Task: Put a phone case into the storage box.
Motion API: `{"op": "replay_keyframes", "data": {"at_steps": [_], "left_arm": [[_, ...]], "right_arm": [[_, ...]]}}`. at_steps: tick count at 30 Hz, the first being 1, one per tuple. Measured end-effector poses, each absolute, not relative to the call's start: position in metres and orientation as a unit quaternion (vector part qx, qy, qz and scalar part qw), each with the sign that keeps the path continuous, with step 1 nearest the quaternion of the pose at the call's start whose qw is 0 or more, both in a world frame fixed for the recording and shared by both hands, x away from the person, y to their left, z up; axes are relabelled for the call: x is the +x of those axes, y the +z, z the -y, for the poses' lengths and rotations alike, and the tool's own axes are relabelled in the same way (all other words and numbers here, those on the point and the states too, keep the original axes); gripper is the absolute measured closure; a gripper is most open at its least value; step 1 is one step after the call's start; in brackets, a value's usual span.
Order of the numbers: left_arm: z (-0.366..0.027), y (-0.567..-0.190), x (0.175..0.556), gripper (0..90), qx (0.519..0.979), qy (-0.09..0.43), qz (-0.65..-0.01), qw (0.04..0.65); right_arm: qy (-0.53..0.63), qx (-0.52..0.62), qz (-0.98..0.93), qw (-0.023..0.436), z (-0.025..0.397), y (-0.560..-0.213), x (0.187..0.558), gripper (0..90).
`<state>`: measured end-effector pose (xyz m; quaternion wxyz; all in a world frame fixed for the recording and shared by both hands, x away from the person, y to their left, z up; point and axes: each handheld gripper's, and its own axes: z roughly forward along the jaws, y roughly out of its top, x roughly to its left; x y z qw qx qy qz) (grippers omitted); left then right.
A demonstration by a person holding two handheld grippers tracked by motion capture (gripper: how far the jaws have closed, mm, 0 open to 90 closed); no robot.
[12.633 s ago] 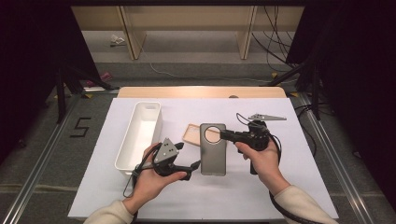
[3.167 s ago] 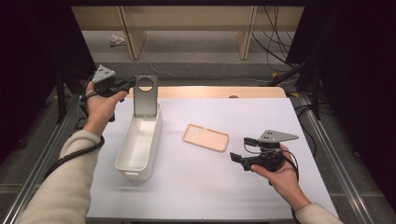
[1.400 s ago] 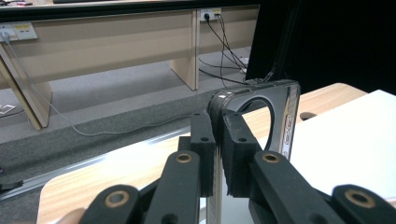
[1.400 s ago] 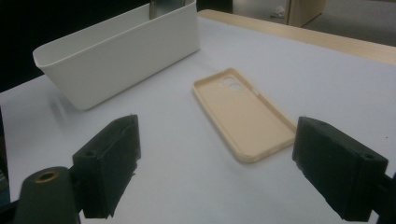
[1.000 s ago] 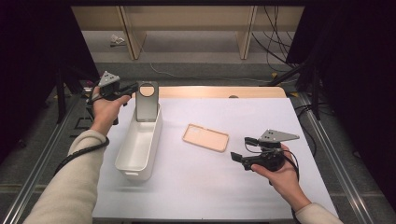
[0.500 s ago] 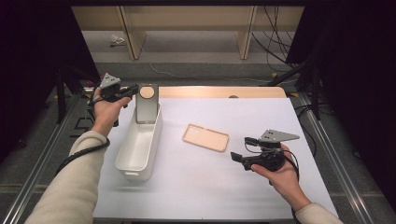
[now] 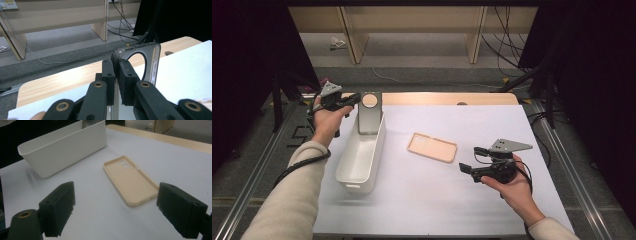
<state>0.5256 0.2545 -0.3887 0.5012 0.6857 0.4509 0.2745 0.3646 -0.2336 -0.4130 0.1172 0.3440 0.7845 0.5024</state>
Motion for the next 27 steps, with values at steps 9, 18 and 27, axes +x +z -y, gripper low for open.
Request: {"op": "replay_keyframes", "data": {"at_steps": [9,18,27], "left_arm": [[-0.254,-0.393,0.528,83.4,0.689,0.272,-0.453,0.497],[-0.254,-0.400,0.529,83.2,0.693,0.270,-0.457,0.488],[-0.255,-0.403,0.530,82.8,0.691,0.268,-0.461,0.488]], "right_arm": [[0.503,0.344,-0.784,0.117,0.234,-0.414,0.365,16.1],[0.503,0.344,-0.784,0.117,0.233,-0.414,0.365,16.1],[0.502,0.344,-0.785,0.116,0.234,-0.414,0.365,16.1]]}}
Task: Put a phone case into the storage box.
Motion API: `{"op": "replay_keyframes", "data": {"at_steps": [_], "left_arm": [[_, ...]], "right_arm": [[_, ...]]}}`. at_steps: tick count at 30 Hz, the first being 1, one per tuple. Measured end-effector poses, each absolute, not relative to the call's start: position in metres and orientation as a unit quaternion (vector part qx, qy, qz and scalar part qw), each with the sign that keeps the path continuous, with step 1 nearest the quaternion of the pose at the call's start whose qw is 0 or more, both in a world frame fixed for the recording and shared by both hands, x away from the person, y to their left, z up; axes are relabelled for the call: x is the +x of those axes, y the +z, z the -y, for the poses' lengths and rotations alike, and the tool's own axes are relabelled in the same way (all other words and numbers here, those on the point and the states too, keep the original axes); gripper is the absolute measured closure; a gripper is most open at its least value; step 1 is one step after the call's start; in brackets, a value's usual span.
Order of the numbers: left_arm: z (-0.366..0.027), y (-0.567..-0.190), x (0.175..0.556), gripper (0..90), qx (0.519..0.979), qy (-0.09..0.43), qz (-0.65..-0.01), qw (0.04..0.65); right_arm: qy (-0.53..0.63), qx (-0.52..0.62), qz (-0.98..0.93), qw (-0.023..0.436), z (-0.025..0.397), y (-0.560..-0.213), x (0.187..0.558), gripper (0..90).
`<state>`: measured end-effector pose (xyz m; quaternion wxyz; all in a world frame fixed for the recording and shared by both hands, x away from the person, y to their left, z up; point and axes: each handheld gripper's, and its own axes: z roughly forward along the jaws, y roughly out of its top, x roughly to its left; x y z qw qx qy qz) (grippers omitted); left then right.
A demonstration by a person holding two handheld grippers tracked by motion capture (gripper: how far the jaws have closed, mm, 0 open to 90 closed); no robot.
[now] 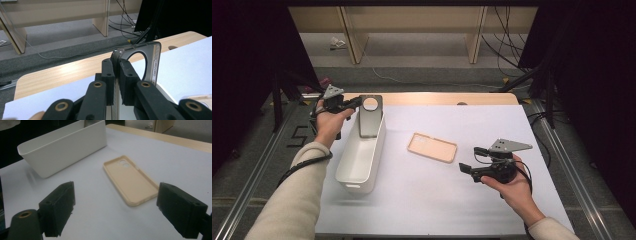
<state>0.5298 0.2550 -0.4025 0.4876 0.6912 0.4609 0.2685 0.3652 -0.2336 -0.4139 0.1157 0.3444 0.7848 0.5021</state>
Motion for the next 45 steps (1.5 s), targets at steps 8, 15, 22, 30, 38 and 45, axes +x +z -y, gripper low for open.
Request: {"op": "replay_keyframes", "data": {"at_steps": [8,15,22,30,38,45], "left_arm": [[-0.256,-0.404,0.532,81.1,0.692,0.273,-0.465,0.480],[-0.257,-0.405,0.535,79.2,0.695,0.277,-0.469,0.469],[-0.257,-0.408,0.537,75.5,0.698,0.283,-0.472,0.458],[-0.255,-0.411,0.539,72.1,0.700,0.287,-0.472,0.453],[-0.253,-0.411,0.540,65.8,0.703,0.287,-0.471,0.449],[-0.251,-0.411,0.537,48.4,0.695,0.276,-0.490,0.449]], "right_arm": [[0.502,0.344,-0.785,0.115,0.234,-0.414,0.365,16.2],[0.503,0.344,-0.785,0.115,0.234,-0.414,0.365,16.2],[0.502,0.345,-0.784,0.115,0.234,-0.414,0.365,16.2],[0.502,0.345,-0.785,0.115,0.234,-0.414,0.366,16.1],[0.502,0.345,-0.785,0.114,0.234,-0.414,0.366,16.1],[0.502,0.345,-0.785,0.114,0.234,-0.414,0.366,16.1]]}}
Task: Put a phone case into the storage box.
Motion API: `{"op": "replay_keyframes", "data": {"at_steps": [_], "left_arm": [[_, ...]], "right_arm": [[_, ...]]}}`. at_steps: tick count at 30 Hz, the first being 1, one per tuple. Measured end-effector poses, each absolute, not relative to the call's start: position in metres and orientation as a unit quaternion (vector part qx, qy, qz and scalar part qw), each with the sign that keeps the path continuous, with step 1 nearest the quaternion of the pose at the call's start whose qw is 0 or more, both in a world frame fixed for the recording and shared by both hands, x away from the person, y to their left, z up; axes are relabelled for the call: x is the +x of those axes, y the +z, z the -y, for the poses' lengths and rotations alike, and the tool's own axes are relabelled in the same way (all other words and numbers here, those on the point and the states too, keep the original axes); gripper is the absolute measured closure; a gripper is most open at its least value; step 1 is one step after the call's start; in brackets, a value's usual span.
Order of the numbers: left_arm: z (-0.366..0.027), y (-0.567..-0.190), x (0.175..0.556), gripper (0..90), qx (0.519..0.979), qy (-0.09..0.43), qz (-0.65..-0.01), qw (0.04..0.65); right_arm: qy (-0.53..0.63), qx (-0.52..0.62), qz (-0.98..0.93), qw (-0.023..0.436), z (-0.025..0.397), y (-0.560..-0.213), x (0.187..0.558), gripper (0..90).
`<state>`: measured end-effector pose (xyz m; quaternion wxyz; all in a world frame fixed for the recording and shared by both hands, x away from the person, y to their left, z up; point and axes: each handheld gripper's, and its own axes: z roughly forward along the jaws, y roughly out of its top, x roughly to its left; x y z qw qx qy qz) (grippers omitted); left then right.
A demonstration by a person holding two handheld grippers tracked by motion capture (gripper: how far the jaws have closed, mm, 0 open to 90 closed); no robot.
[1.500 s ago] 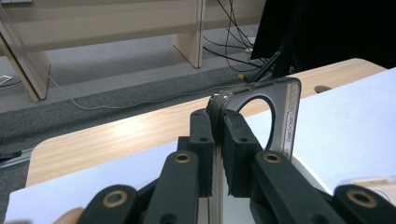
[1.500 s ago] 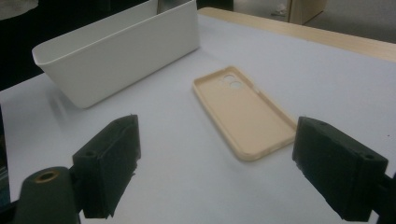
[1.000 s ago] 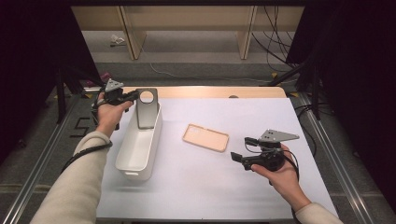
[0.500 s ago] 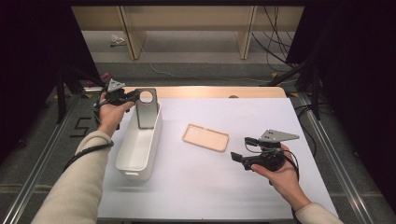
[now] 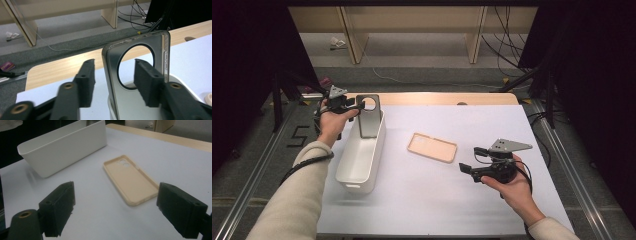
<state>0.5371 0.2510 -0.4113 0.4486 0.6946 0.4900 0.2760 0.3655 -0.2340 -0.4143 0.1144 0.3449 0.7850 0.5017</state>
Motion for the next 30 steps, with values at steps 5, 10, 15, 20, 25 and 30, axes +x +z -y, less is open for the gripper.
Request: {"op": "replay_keyframes", "data": {"at_steps": [5,10,15,20,25,30], "left_arm": [[-0.249,-0.407,0.532,33.5,0.692,0.277,-0.496,0.446],[-0.251,-0.400,0.523,18.5,0.690,0.278,-0.507,0.436],[-0.253,-0.390,0.506,14.3,0.691,0.283,-0.507,0.430],[-0.251,-0.381,0.486,3.8,0.694,0.278,-0.493,0.445],[-0.244,-0.378,0.462,0.0,0.703,0.271,-0.473,0.457],[-0.235,-0.382,0.436,0.0,0.706,0.262,-0.456,0.473]], "right_arm": [[0.501,0.345,-0.785,0.114,0.234,-0.415,0.366,16.1],[0.501,0.345,-0.785,0.115,0.234,-0.414,0.366,16.1],[0.501,0.347,-0.784,0.115,0.234,-0.415,0.366,16.1],[0.501,0.350,-0.783,0.117,0.235,-0.414,0.366,16.1],[0.500,0.352,-0.782,0.117,0.236,-0.414,0.367,16.1],[0.501,0.353,-0.781,0.119,0.237,-0.414,0.368,16.1]]}}
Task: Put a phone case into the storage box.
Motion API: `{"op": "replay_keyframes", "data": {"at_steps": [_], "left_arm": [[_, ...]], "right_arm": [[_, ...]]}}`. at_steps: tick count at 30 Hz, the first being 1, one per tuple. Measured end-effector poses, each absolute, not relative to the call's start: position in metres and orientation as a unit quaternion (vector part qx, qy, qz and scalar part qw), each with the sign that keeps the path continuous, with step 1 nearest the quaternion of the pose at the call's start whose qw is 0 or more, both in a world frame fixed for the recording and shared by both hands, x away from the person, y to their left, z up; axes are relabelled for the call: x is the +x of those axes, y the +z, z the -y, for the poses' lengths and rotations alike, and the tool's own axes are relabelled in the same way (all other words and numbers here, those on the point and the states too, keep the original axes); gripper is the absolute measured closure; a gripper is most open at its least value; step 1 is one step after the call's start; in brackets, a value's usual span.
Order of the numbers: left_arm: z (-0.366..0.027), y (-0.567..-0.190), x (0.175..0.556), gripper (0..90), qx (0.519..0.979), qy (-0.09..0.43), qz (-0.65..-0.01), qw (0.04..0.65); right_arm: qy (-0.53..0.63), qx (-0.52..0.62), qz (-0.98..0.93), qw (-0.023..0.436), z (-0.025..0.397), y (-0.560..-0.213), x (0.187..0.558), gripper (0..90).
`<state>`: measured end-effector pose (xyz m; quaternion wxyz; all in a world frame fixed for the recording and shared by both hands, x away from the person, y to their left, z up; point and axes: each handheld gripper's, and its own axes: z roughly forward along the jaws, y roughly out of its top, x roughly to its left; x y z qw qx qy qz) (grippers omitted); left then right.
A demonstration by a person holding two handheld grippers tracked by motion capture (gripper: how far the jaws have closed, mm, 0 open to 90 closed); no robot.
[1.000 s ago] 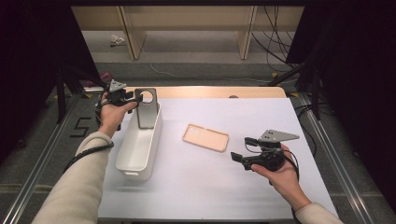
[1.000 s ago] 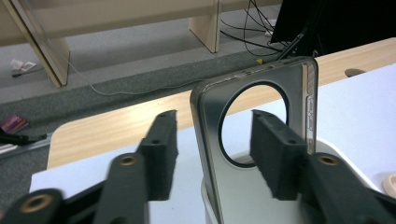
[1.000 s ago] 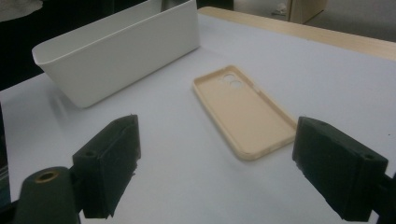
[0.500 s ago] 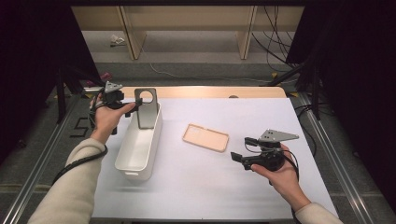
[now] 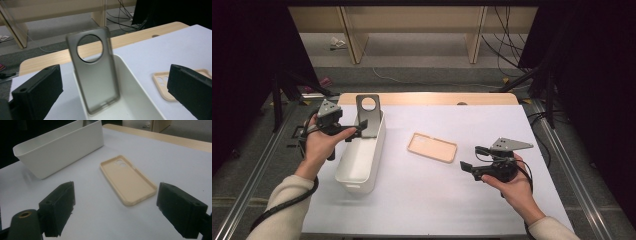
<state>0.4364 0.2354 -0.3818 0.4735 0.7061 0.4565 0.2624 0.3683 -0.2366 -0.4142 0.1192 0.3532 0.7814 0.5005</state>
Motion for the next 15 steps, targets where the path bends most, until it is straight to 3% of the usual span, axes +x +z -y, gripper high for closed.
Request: {"op": "replay_keyframes", "data": {"at_steps": [15], "left_arm": [[-0.209,-0.397,0.375,0.0,0.725,0.246,-0.417,0.490]], "right_arm": [[0.502,0.358,-0.778,0.123,0.239,-0.414,0.372,16.1]]}}
